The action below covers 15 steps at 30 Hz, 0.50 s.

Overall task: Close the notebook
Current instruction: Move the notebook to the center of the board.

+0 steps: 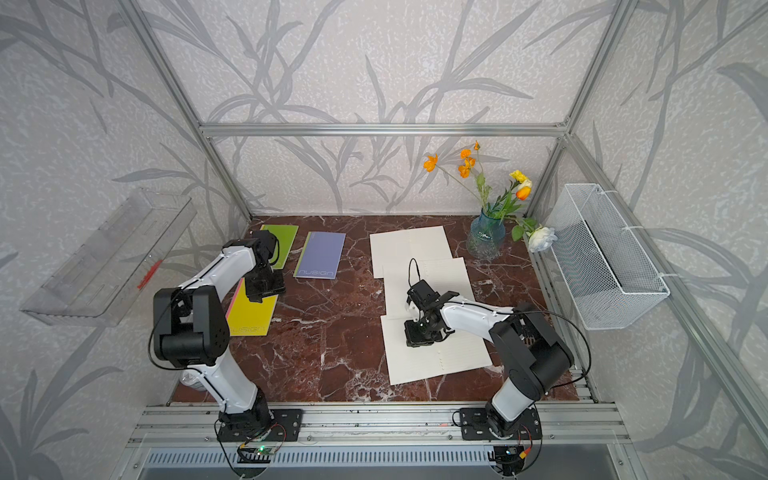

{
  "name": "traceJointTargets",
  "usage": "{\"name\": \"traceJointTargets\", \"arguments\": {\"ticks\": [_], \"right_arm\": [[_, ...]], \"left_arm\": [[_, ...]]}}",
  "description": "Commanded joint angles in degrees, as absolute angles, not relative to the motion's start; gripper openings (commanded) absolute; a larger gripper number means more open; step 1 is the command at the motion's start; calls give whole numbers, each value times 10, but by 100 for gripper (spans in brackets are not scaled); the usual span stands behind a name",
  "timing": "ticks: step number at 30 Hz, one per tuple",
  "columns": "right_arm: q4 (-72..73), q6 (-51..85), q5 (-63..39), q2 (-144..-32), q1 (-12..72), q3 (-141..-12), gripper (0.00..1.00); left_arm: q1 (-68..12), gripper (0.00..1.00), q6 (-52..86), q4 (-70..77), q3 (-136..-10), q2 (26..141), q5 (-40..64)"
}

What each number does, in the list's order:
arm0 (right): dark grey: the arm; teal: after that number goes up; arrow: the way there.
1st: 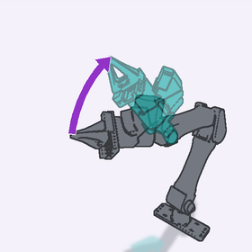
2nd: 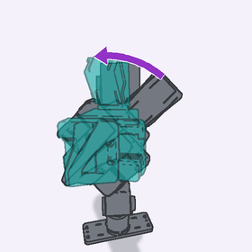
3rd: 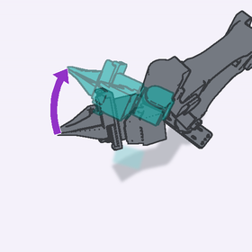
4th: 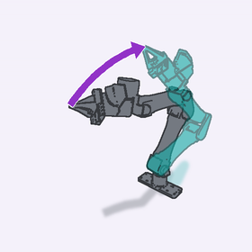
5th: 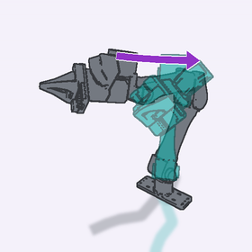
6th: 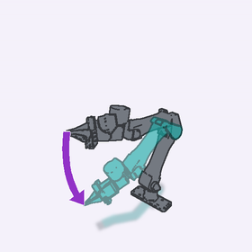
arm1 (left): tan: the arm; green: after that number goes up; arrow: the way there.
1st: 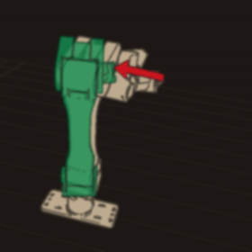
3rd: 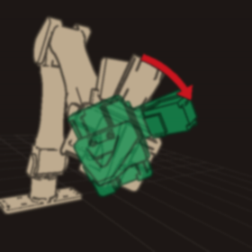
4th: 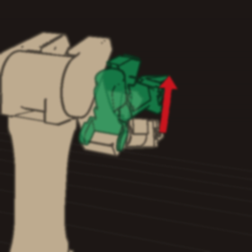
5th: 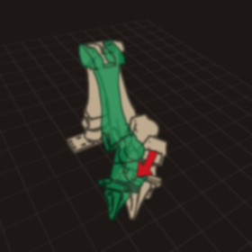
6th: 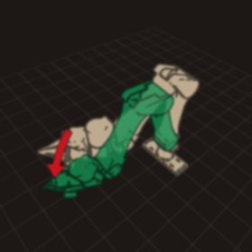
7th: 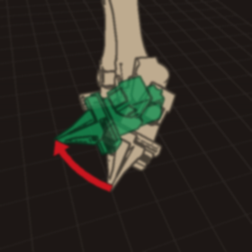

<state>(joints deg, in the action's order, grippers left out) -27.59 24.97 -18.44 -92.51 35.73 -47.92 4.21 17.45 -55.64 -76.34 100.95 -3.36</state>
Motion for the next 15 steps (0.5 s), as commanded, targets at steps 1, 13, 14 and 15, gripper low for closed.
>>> {"name": "traceJointTargets", "arguments": {"ticks": [1,13,14,15], "right_arm": [[-313,247,-158,-900,353,-484,23],[-362,235,-117,-860,339,-525,26],[-363,235,-114,-861,334,-528,26],[-365,233,-111,-861,328,-532,26]], "left_arm": [[37,59,169,-546,-753,992,26],[-48,59,227,-449,-706,933,206],[-58,59,230,-442,-704,933,214],[-66,59,236,-437,-704,935,221]]}}
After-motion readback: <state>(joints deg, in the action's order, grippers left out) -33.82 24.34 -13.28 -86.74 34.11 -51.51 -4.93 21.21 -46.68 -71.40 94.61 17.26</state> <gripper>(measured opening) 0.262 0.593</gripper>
